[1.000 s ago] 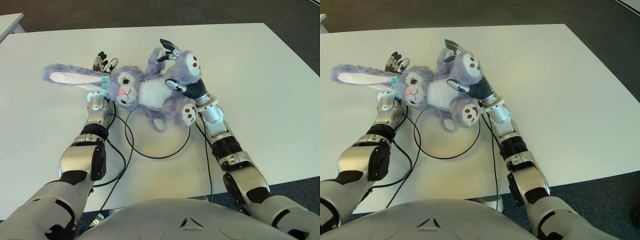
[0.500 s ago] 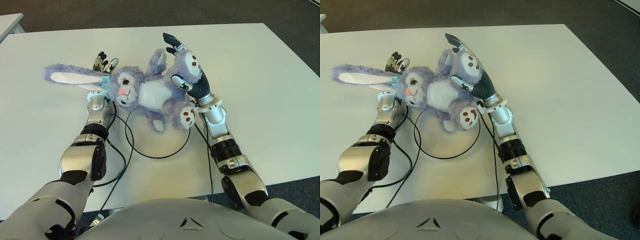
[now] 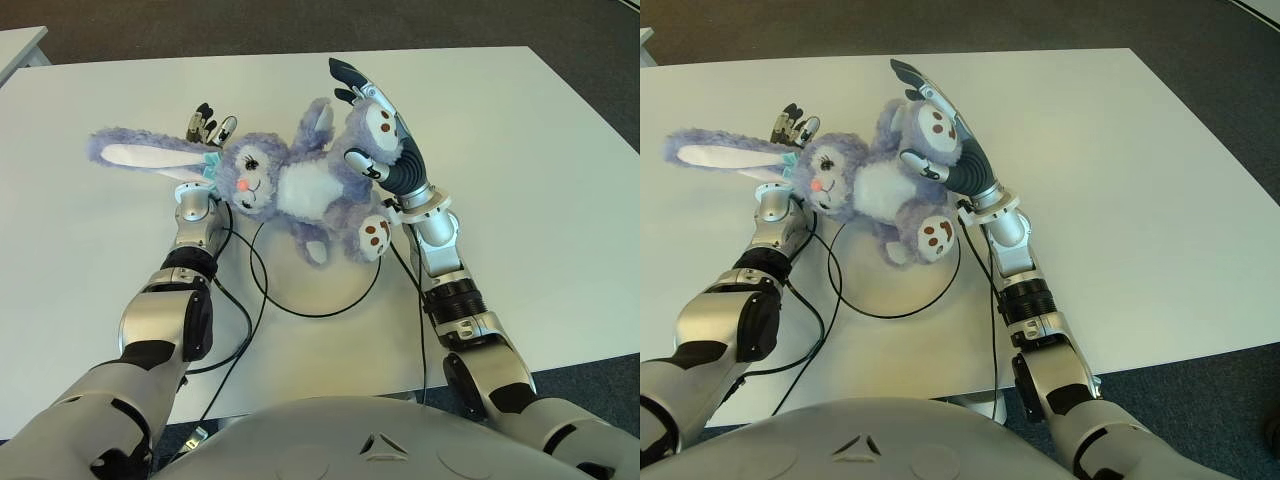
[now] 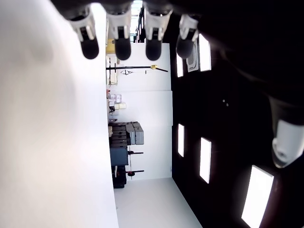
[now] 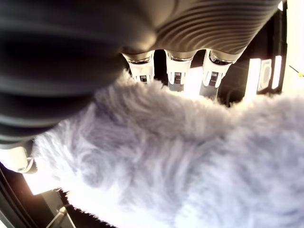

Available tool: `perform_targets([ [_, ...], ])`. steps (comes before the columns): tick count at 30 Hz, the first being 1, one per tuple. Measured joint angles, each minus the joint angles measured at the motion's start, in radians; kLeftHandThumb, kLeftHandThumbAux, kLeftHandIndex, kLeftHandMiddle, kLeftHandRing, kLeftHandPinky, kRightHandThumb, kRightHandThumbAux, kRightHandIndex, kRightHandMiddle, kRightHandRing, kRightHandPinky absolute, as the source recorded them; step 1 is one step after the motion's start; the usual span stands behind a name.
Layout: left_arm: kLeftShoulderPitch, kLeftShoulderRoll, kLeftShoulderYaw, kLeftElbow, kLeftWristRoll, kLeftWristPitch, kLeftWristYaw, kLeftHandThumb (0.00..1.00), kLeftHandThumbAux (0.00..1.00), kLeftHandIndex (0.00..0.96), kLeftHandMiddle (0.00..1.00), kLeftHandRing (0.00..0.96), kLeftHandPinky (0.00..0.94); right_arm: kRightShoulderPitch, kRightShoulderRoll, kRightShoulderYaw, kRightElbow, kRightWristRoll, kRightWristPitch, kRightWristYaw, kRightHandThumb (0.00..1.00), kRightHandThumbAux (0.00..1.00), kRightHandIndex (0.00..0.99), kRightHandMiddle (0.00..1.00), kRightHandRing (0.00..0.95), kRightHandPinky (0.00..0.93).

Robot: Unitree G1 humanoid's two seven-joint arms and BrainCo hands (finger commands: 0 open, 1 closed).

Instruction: Put the doll into the plate.

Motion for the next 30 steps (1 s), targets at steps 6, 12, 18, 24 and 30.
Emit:
perform_targets([
  [6,-0.001,0.000,0.000,0.001,0.000,0.000,0.000,0.000,0.504,0.010,0.081,0.040,0.000,0.003,-0.007,-0.013,-0.003,-0.005,0.015,-0.001,0.347,0.338,0.000,0.000,0.000,0.000],
  [12,-0.001,0.000,0.000,0.002,0.000,0.000,0.000,0.000,0.507,0.008,0.082,0.041,0.000,0.003,0.000,-0.025,-0.005,-0.014,0.018,-0.013,0.342,0.348,0.000,0.000,0.000,0.000],
  [18,-0.001,0.000,0.000,0.002,0.000,0.000,0.000,0.000,0.505,0.003,0.076,0.037,0.000,0.003,0.007,-0.028,-0.022,-0.024,0.039,-0.019,0.327,0.328,0.000,0.000,0.000,0.000],
  [24,-0.002,0.000,0.001,0.004,0.000,0.000,0.000,0.000,0.506,0.004,0.075,0.040,0.000,-0.008,0.015,-0.037,-0.003,-0.043,0.038,-0.039,0.325,0.326,0.000,0.000,0.000,0.000],
  [30,-0.004,-0.002,0.000,0.007,0.000,0.000,0.000,0.000,0.510,0.006,0.079,0.044,0.000,-0.037,0.025,-0.050,0.040,-0.069,0.030,-0.069,0.289,0.343,0.000,0.000,0.000,0.000],
])
